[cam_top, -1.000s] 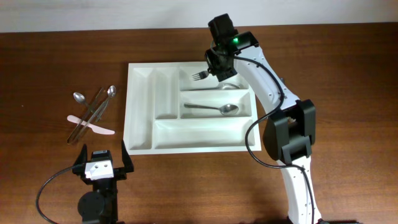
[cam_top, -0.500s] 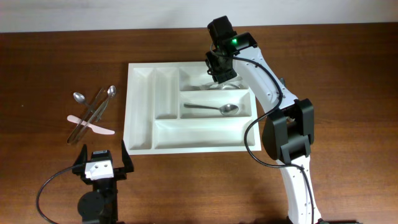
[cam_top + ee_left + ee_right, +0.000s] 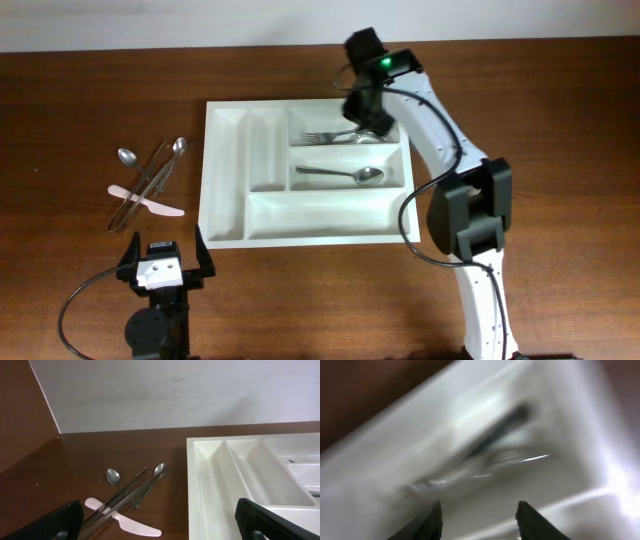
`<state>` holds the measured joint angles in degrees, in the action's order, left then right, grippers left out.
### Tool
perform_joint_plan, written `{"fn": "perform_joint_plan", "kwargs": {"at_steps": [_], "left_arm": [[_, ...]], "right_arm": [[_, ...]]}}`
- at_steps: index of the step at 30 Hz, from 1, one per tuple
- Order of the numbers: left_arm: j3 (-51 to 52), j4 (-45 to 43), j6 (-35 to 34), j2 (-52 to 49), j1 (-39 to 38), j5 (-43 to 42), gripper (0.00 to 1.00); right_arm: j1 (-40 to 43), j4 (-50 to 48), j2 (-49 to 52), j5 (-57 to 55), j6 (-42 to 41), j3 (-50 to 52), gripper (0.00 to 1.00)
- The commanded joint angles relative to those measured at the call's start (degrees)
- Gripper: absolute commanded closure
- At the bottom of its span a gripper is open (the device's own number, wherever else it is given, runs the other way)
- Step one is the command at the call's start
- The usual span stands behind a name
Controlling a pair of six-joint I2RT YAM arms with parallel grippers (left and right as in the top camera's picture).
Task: Pack container
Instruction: 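Release the fork into the upper-right compartment and withdraw right gripper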
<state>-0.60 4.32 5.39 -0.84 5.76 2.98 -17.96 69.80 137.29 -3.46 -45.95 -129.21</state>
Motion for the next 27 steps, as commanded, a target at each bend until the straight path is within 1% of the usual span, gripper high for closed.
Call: {"fn": "perform_joint_plan", "kwargs": {"at_steps": [1, 2, 3, 8, 13, 15, 18, 22, 27], "left_arm": [[0.1, 0.3, 0.5, 0.5, 0.3, -0.7, 0.01], [0.1, 0.3, 0.5, 0.5, 0.3, -0.7, 0.01], [0.1, 0.3, 0.5, 0.5, 0.3, -0.6, 0.01], [0.1, 0.3, 0.5, 0.5, 0.3, -0.6, 0.01], [0.1, 0.3, 0.5, 0.5, 0.3, -0.6, 0.01], [0.1, 0.3, 0.5, 0.5, 0.3, -0.6, 0.01], [0.1, 0.3, 0.5, 0.5, 0.3, -0.6, 0.01], [0.1, 0.3, 0.5, 0.5, 0.3, -0.7, 0.01], [0.1, 0.3, 0.5, 0.5, 0.3, -0.6, 0.01]], "right_arm": [[6.1, 3.5, -5.9, -7.8, 20.3, -1.3, 0.51], [8.0, 4.9, -6.6, -7.7, 23.5, -1.3, 0.51], [9.5, 6.1, -7.2, -7.7, 24.9, -1.3, 0.51], [16.4, 11.5, -8.9, -7.6, 29.8, -1.3, 0.51], [20.7, 16.6, -8.7, -7.5, 33.1, 0.2, 0.53], [21.0, 16.5, -8.7, -7.5, 36.7, 1.5, 0.55], [21.0, 15.9, -8.7, -6.8, 42.3, 3.1, 0.56], [21.3, 12.2, -8.7, -1.1, 47.8, 6.7, 0.56], [21.4, 5.0, -8.7, 0.5, 48.8, 13.4, 0.55]]}}
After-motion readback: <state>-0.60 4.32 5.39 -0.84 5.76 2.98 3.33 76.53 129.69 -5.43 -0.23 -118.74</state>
